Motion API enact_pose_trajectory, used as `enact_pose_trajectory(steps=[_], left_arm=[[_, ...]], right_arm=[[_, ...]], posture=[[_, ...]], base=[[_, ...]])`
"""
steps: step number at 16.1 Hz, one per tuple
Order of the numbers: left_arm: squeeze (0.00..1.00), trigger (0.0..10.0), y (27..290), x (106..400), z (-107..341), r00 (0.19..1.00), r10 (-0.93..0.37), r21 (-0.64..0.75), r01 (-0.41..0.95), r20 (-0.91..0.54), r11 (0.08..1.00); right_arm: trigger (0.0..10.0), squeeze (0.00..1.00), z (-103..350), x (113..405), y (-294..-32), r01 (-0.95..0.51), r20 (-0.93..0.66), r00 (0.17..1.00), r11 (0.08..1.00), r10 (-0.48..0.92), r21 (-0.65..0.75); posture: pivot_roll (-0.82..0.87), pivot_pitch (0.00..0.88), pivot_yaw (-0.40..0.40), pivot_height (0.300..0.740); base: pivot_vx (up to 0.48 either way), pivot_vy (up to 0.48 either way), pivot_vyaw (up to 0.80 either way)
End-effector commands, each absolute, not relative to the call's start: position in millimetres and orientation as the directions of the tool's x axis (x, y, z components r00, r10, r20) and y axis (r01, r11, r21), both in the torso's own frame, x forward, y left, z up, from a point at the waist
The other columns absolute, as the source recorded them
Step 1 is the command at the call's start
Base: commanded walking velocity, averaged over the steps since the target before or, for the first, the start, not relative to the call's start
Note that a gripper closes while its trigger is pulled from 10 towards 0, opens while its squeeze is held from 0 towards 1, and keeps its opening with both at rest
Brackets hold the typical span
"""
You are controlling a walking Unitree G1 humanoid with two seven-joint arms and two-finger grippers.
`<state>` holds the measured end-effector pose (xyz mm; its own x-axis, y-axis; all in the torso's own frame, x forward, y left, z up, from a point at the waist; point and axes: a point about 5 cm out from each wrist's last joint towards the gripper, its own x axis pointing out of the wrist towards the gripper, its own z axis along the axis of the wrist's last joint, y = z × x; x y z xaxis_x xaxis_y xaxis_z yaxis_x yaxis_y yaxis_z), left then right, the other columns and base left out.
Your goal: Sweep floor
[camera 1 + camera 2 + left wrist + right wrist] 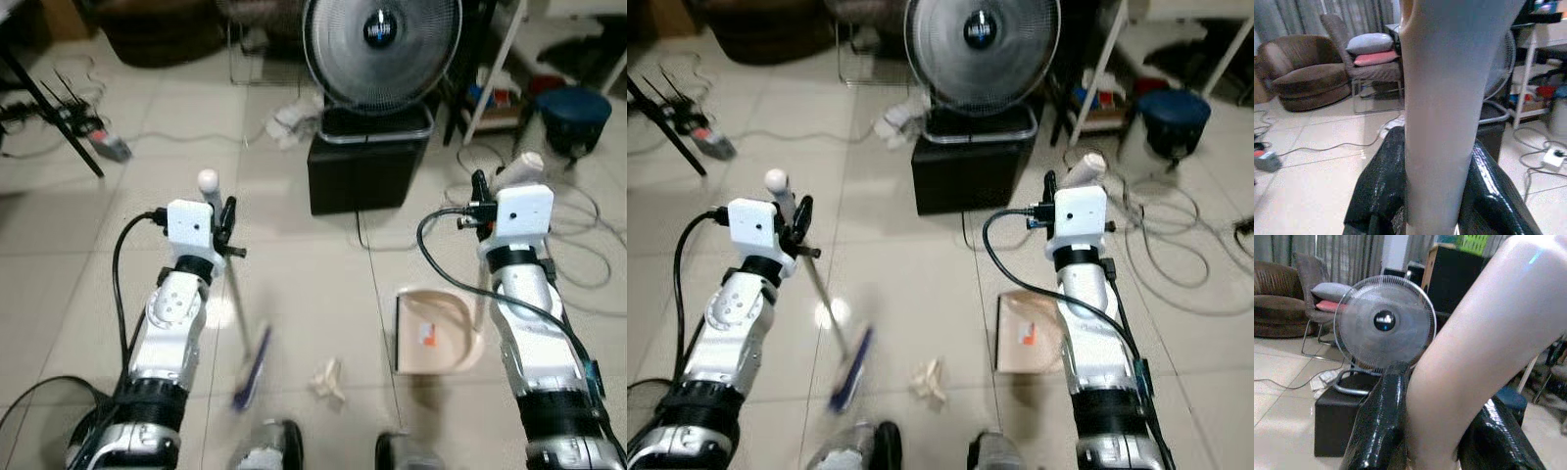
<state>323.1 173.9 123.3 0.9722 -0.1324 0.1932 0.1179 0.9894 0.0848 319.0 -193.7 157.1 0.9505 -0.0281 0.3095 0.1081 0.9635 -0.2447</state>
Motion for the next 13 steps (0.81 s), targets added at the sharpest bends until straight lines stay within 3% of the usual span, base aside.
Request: enact_pose_trajectory(steps=[1,2,7,11,13], left_arm=[[0.00,10.0,173.4,325.2,133.8,0.958,-0.143,0.097,0.123,0.249,0.988],[0.00,10.0,171.1,328.1,136.8,0.949,-0.140,0.081,0.122,0.284,0.989],[0.00,10.0,167.9,324.4,129.6,0.949,-0.149,0.110,0.123,0.278,0.986],[0.00,10.0,146.3,317.0,110.0,0.947,-0.214,0.097,0.195,0.241,0.976],[0.00,10.0,139.2,318.2,106.2,0.949,-0.221,0.079,0.209,0.224,0.975]], right_arm=[[10.0,0.00,163.1,320.2,-192.1,0.100,0.347,0.938,0.965,-0.010,-0.243],[10.0,0.00,162.0,328.9,-187.2,0.079,0.360,0.933,0.967,0.015,-0.244],[10.0,0.00,149.3,335.0,-161.1,0.020,0.356,0.933,0.976,0.060,-0.217],[10.0,0.00,131.6,327.0,-101.6,-0.126,0.344,0.922,0.977,0.178,-0.170],[10.0,0.00,126.6,323.3,-91.5,-0.152,0.333,0.921,0.973,0.204,-0.177]], posture=[[0.03,0.315,0.105,0.740],[0.03,0.357,0.116,0.740],[0.07,0.393,0.128,0.740],[0.06,0.399,0.141,0.740],[0.06,0.398,0.144,0.740]], base=[[0.000,0.000,0.00],[0.000,0.000,0.00],[0.000,0.000,0.00],[0.000,0.000,0.00],[0.000,0.000,0.00]])
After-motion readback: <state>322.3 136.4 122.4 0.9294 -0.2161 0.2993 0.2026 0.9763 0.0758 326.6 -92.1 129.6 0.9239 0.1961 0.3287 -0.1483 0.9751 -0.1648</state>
